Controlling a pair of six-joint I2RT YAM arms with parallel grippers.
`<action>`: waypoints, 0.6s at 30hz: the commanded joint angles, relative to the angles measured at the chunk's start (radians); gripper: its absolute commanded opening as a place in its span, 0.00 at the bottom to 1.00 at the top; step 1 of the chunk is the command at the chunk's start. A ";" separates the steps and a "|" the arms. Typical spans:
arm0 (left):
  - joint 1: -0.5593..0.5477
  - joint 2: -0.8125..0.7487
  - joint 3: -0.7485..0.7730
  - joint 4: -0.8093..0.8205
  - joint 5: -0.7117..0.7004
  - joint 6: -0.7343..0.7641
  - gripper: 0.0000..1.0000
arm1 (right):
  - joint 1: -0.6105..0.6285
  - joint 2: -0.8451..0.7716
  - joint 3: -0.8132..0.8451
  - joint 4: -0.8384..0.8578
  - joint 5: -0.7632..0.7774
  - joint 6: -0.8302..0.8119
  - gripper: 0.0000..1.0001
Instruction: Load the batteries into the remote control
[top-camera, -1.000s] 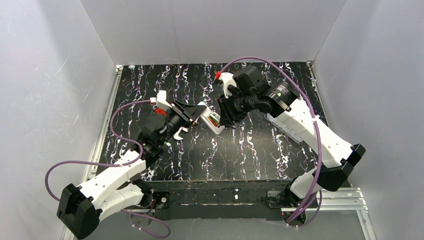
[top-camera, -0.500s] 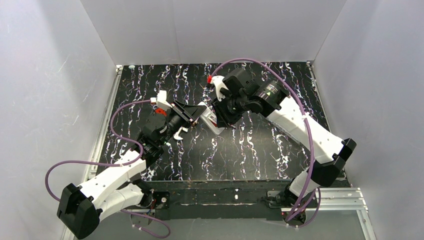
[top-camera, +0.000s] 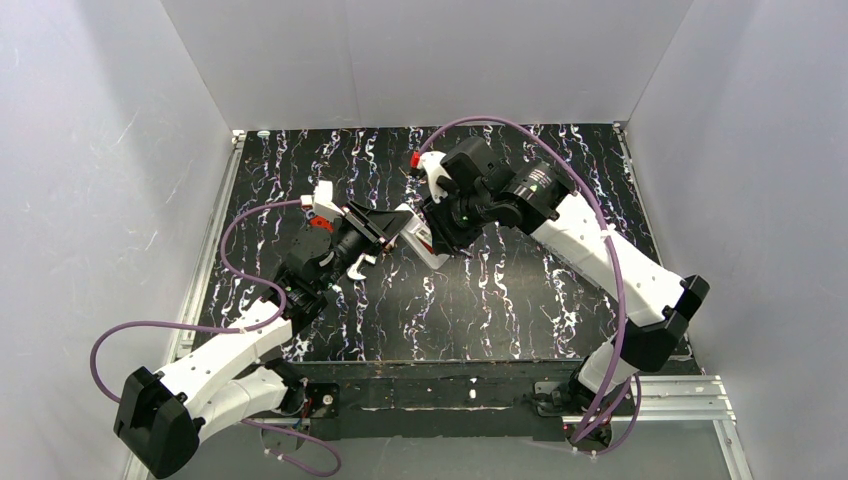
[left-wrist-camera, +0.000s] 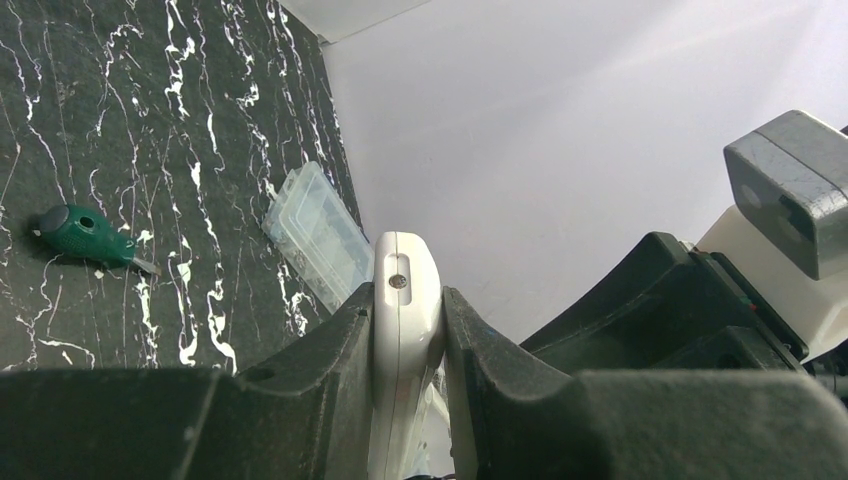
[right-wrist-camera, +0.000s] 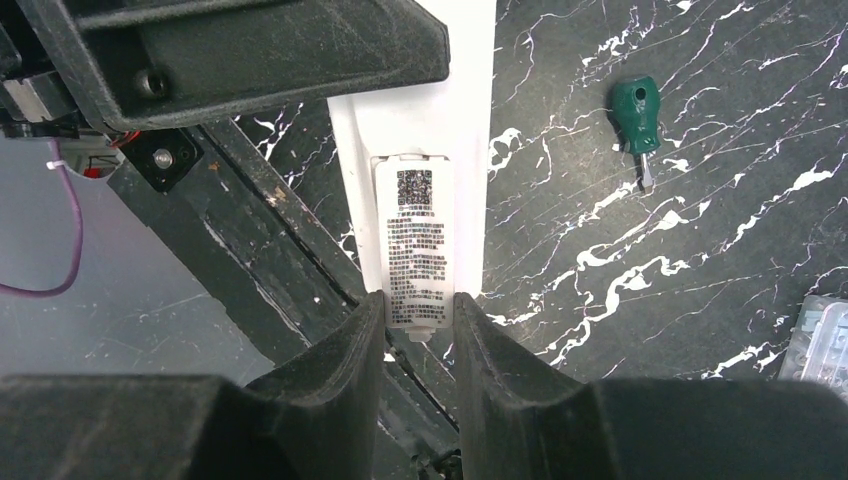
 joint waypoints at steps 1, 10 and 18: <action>0.004 -0.039 0.046 0.092 0.007 -0.003 0.00 | 0.005 0.012 0.042 0.022 0.015 0.008 0.25; 0.004 -0.037 0.044 0.103 0.040 -0.007 0.00 | 0.005 0.026 0.049 0.032 0.009 0.012 0.25; 0.004 -0.019 0.055 0.115 0.071 -0.019 0.00 | 0.005 0.031 0.056 0.045 0.010 0.007 0.25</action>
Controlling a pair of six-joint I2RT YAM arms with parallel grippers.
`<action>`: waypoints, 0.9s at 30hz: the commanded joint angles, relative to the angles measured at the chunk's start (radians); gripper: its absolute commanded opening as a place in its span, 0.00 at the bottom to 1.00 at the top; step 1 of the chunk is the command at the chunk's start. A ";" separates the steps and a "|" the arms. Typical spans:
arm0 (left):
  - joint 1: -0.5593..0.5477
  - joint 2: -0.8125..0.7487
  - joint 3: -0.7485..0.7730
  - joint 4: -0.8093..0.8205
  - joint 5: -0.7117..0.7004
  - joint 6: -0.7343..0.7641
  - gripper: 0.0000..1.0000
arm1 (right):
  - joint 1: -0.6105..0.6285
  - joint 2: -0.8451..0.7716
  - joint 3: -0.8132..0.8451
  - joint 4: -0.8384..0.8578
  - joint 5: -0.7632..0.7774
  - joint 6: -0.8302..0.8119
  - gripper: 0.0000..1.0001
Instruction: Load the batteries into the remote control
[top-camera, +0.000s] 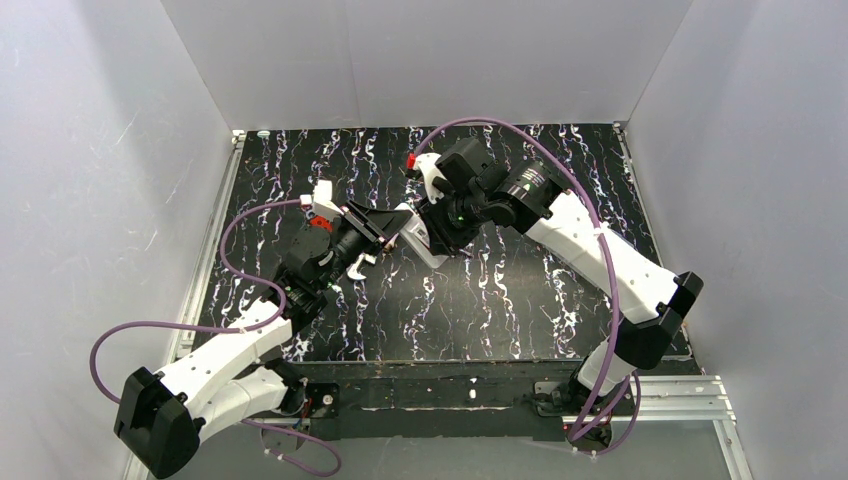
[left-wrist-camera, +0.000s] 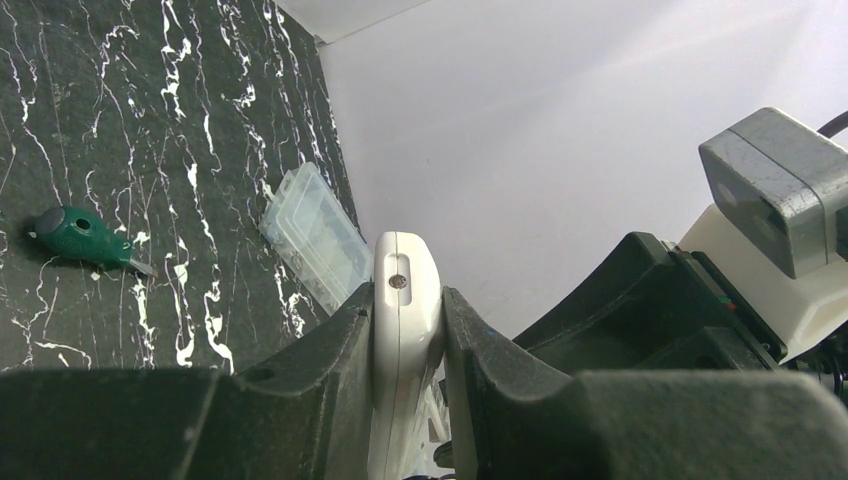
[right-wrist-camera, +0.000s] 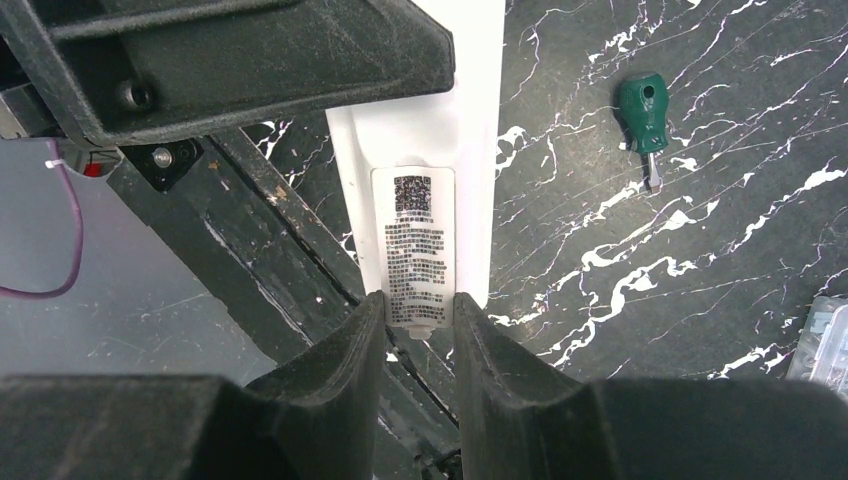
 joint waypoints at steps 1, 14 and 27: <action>0.000 -0.018 0.056 0.112 0.057 -0.017 0.00 | 0.004 0.007 0.051 0.044 0.008 -0.001 0.25; 0.000 -0.006 0.057 0.130 0.056 -0.052 0.00 | 0.004 0.015 0.056 0.068 0.031 -0.014 0.32; 0.000 -0.004 0.047 0.150 0.043 -0.072 0.00 | 0.004 0.019 0.090 0.061 0.066 -0.053 0.49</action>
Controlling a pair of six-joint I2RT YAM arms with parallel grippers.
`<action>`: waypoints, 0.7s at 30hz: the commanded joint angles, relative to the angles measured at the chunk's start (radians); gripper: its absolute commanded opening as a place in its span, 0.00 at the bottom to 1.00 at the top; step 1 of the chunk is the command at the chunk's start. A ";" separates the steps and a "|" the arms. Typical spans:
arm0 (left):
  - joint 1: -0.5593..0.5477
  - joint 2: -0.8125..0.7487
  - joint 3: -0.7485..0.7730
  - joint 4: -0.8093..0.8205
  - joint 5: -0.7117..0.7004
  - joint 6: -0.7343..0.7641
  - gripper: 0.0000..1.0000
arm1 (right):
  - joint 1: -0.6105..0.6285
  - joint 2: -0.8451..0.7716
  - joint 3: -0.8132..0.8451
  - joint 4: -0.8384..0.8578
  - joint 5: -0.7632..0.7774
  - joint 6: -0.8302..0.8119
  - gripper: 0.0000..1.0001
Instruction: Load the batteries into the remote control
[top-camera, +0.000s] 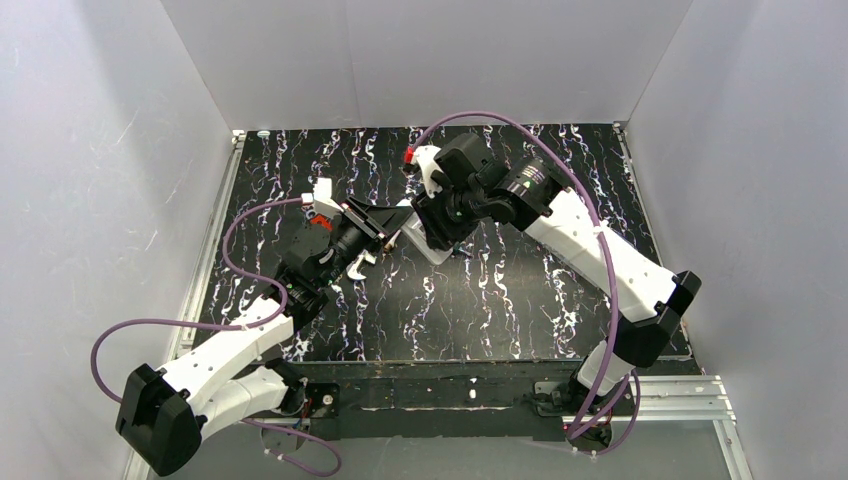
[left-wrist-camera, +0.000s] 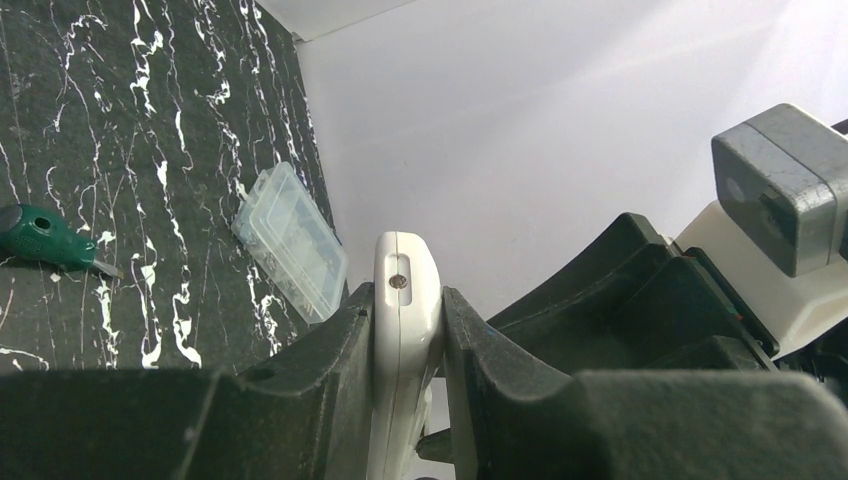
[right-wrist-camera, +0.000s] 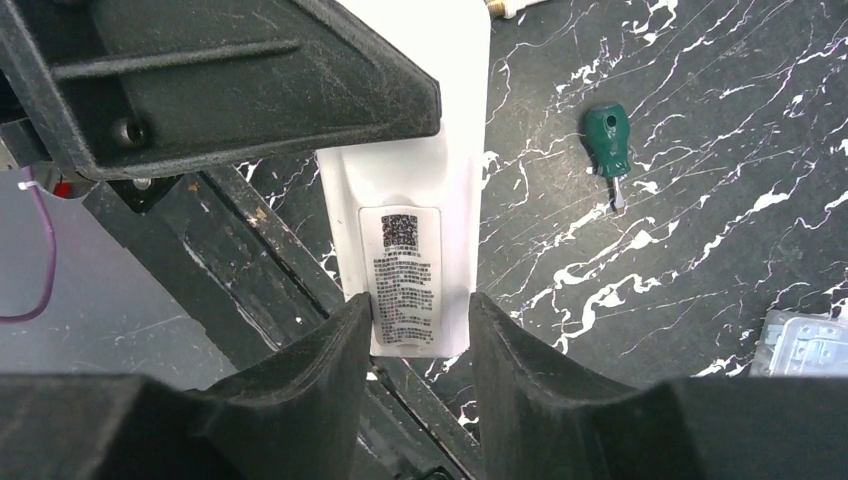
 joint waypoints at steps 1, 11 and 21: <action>-0.005 -0.021 0.036 0.119 0.027 -0.017 0.00 | 0.004 0.004 0.057 0.043 0.023 -0.027 0.49; -0.005 -0.029 0.025 0.108 0.020 -0.009 0.00 | 0.004 -0.039 0.074 0.097 0.004 -0.009 0.71; -0.005 -0.028 0.016 0.109 0.004 -0.004 0.00 | -0.006 -0.266 -0.193 0.438 0.111 0.094 0.79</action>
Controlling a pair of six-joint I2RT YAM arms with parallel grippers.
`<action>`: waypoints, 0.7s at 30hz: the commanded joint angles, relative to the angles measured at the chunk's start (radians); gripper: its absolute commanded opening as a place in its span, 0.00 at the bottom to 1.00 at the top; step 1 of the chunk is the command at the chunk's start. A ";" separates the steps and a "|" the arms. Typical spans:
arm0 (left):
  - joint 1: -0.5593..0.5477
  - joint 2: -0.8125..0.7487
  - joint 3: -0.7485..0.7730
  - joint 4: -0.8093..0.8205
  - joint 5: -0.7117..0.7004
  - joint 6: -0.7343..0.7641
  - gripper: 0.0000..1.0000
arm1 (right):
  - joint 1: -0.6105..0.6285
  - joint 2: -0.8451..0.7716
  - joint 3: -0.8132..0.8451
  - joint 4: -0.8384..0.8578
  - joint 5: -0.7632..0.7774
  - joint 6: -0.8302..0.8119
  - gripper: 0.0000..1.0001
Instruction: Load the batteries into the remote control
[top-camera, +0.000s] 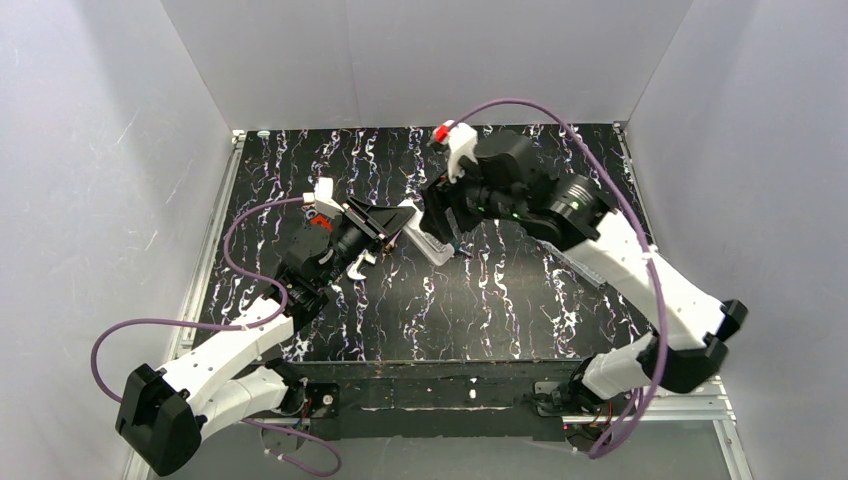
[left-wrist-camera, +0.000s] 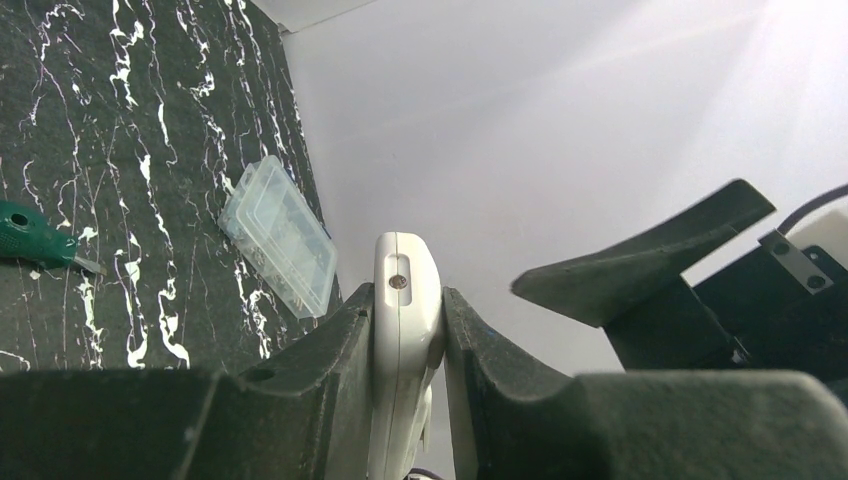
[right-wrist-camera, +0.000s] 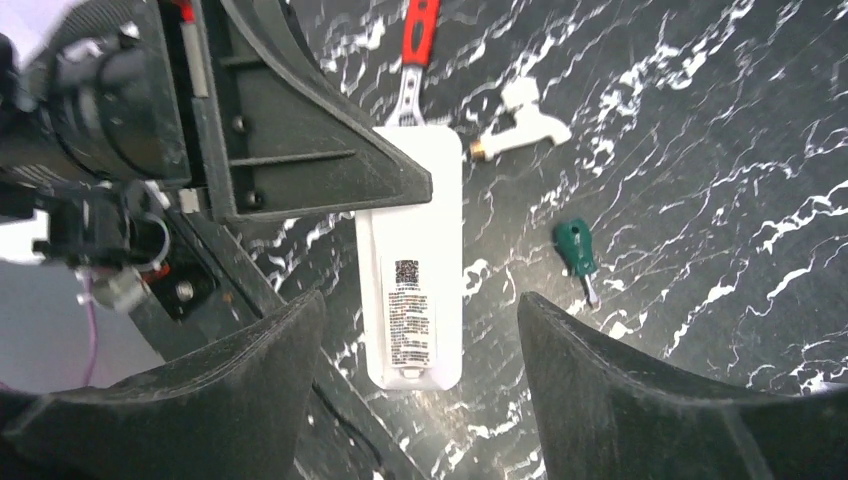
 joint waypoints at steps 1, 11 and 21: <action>-0.004 -0.026 0.018 0.096 -0.007 0.005 0.00 | -0.014 -0.140 -0.141 0.235 0.082 0.088 0.79; -0.002 -0.015 0.024 0.129 0.013 -0.009 0.00 | -0.174 -0.308 -0.480 0.394 -0.083 0.411 0.79; -0.002 -0.018 0.021 0.128 0.016 -0.013 0.00 | -0.193 -0.340 -0.561 0.434 -0.167 0.443 0.79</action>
